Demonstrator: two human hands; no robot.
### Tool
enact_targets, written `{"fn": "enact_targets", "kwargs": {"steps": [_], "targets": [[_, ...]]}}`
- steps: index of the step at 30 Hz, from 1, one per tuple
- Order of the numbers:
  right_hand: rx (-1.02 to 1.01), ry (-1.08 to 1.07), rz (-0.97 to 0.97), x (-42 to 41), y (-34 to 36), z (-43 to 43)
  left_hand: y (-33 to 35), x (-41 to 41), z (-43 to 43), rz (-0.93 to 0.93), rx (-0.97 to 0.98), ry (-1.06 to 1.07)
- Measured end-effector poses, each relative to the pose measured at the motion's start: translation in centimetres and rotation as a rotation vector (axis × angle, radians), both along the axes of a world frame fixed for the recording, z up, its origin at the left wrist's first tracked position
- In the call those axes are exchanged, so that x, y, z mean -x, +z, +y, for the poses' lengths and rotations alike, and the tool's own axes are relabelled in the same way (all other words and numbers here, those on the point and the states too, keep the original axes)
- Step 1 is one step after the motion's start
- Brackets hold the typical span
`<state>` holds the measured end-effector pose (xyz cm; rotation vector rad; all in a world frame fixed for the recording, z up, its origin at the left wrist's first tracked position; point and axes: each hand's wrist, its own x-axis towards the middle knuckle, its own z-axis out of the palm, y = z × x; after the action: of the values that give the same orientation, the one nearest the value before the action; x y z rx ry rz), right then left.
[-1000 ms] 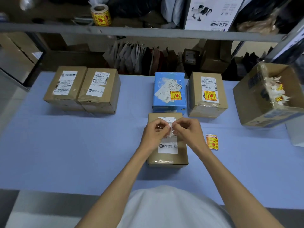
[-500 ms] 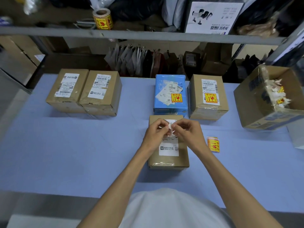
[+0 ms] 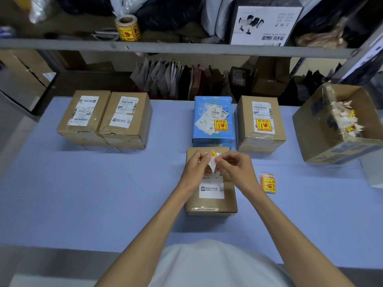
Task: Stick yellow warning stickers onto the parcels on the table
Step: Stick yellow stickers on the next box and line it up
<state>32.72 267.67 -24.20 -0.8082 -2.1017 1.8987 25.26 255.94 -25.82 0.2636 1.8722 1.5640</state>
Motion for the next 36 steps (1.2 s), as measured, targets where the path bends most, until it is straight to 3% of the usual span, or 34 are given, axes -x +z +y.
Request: {"fn": "enact_targets", "kwargs": {"steps": [5, 10, 13, 18, 23, 30, 36], "targets": [[0.042, -0.038, -0.008, 0.2, 0.1, 0.1, 0.2, 0.1, -0.1, 0.085, 0.035, 0.047], [0.029, -0.178, -0.044, 0.0, 0.1, 0.8, -0.3, 1.1, -0.8, 0.018, 0.119, 0.104], [0.013, -0.228, -0.065, 0.0, 0.1, 1.0, -0.1, 1.3, -0.8, -0.021, 0.067, 0.133], [0.015, -0.243, -0.057, 0.2, 0.4, 0.9, 0.2, 2.0, -0.7, 0.063, 0.135, 0.157], [0.014, -0.261, -0.054, 0.3, 0.6, 0.8, 0.3, 2.2, -0.6, 0.105, 0.236, 0.126], [-0.002, -0.273, -0.067, 0.4, 0.6, 0.6, 0.9, 1.7, -0.7, 0.194, 0.242, 0.059], [-0.027, -0.29, -0.088, 0.5, 0.5, 0.5, 1.0, 1.9, -0.4, 0.153, 0.228, -0.017]]}}
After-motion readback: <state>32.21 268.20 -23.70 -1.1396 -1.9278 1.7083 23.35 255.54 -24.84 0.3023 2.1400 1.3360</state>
